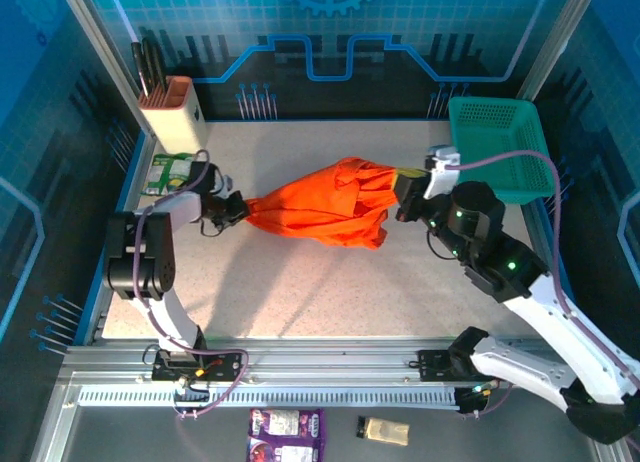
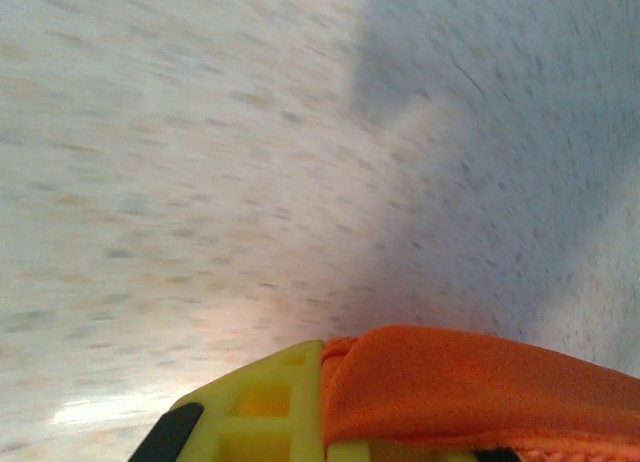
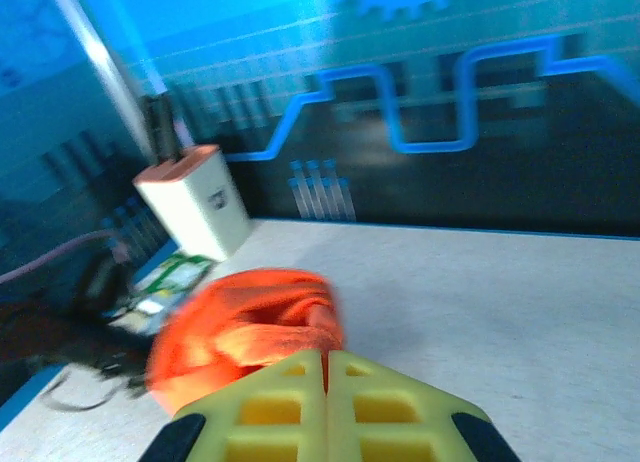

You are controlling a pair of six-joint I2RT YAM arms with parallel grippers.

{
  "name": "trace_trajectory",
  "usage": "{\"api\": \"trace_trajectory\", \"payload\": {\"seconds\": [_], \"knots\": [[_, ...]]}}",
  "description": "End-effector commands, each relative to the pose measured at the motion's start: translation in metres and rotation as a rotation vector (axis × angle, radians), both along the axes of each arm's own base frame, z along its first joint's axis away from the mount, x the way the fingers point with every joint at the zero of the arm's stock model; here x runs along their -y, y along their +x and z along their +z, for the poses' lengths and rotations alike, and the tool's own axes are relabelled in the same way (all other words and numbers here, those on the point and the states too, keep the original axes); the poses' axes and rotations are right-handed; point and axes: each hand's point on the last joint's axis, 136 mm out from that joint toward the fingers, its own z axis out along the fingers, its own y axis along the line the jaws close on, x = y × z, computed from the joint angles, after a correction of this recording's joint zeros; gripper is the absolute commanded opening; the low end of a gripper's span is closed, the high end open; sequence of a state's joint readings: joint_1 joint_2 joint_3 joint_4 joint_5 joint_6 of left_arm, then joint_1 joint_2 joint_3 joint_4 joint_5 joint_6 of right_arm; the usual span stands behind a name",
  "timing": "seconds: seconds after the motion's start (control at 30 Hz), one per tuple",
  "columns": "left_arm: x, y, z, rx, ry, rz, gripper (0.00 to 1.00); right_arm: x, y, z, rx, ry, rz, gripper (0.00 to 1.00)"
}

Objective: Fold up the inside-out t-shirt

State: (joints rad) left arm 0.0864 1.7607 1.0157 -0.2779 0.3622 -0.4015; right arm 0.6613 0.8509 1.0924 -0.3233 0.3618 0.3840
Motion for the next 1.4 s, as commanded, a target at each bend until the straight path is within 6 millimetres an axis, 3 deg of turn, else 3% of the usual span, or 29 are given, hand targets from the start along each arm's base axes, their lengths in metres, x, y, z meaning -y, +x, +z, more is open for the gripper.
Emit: {"api": "trace_trajectory", "payload": {"seconds": [0.0, 0.1, 0.23, 0.33, 0.43, 0.5, 0.57, 0.7, 0.87, 0.97, 1.03, 1.2, 1.37], "knots": [[-0.031, 0.009, 0.029, 0.095, -0.028, 0.118, 0.0, 0.055, 0.001, -0.014, -0.05, -0.031, -0.211, 0.0], [-0.058, 0.005, 0.041, 0.122, -0.013, 0.2, 0.0, 0.078, 0.002, -0.053, -0.163, -0.032, -0.3, 0.0], [-0.083, -0.004, 0.058, 0.17, -0.014, 0.298, 0.0, 0.099, 0.005, -0.125, -0.348, -0.048, -0.386, 0.0], [-0.084, -0.007, 0.063, 0.181, -0.01, 0.299, 0.0, 0.105, 0.005, -0.197, -0.53, -0.064, -0.398, 0.0], [-0.068, -0.005, 0.065, 0.172, -0.031, 0.235, 0.0, 0.104, -0.001, -0.249, -0.715, -0.063, -0.378, 0.0], [-0.05, -0.004, 0.066, 0.15, -0.011, 0.156, 0.0, 0.1, -0.007, -0.26, -0.778, -0.076, -0.356, 0.09], [-0.033, -0.005, 0.072, 0.145, 0.03, 0.09, 0.03, 0.097, -0.01, -0.257, -0.794, -0.077, -0.34, 0.2], [-0.012, -0.01, 0.098, 0.175, 0.12, 0.016, 0.31, 0.085, -0.013, -0.24, -0.78, -0.082, -0.254, 0.36], [0.03, -0.016, 0.137, 0.236, 0.211, -0.129, 0.48, 0.049, -0.012, -0.239, -0.792, -0.031, -0.05, 0.51], [0.077, -0.021, 0.155, 0.273, 0.238, -0.275, 0.52, 0.036, -0.003, -0.249, -0.81, -0.015, 0.011, 0.57], [0.12, -0.025, 0.165, 0.313, 0.22, -0.397, 0.56, 0.035, 0.007, -0.256, -0.83, -0.046, 0.011, 0.59], [0.216, -0.029, 0.149, 0.31, 0.263, -0.678, 0.56, 0.032, 0.033, -0.282, -0.887, -0.109, 0.042, 0.6], [0.281, -0.014, 0.116, 0.292, 0.302, -0.848, 0.57, 0.033, 0.057, -0.3, -0.904, -0.169, 0.043, 0.58]]}}
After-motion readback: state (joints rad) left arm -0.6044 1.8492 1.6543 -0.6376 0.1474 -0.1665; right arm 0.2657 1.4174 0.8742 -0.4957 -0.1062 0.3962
